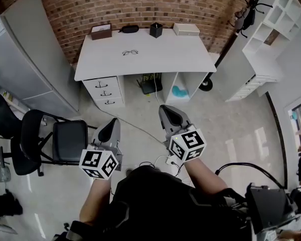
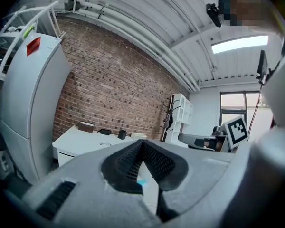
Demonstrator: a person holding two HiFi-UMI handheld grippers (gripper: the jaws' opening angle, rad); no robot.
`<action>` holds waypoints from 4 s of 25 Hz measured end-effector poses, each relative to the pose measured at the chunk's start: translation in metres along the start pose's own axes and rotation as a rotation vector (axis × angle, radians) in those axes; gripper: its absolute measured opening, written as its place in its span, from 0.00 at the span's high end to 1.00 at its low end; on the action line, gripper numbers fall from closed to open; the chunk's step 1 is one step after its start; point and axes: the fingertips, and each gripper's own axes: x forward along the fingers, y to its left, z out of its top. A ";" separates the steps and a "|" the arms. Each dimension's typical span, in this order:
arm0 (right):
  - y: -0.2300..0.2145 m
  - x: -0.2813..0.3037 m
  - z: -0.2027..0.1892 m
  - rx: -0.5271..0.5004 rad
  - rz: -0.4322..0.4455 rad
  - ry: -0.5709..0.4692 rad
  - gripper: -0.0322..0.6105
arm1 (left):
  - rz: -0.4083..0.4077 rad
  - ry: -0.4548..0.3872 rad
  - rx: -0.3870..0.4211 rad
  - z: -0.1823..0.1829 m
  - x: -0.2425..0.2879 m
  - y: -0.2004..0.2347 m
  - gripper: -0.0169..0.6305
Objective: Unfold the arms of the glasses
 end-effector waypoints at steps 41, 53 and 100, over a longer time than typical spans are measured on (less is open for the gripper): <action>0.063 0.080 -0.017 -0.044 -0.030 0.038 0.94 | -0.059 -0.037 -0.023 0.014 -0.016 0.095 0.96; -0.014 0.139 -0.006 -0.026 -0.007 0.030 0.94 | -0.036 -0.008 -0.017 0.022 0.081 0.111 0.96; -0.235 0.304 -0.007 0.018 0.091 0.064 0.94 | 0.052 0.144 0.008 0.009 0.363 0.157 0.96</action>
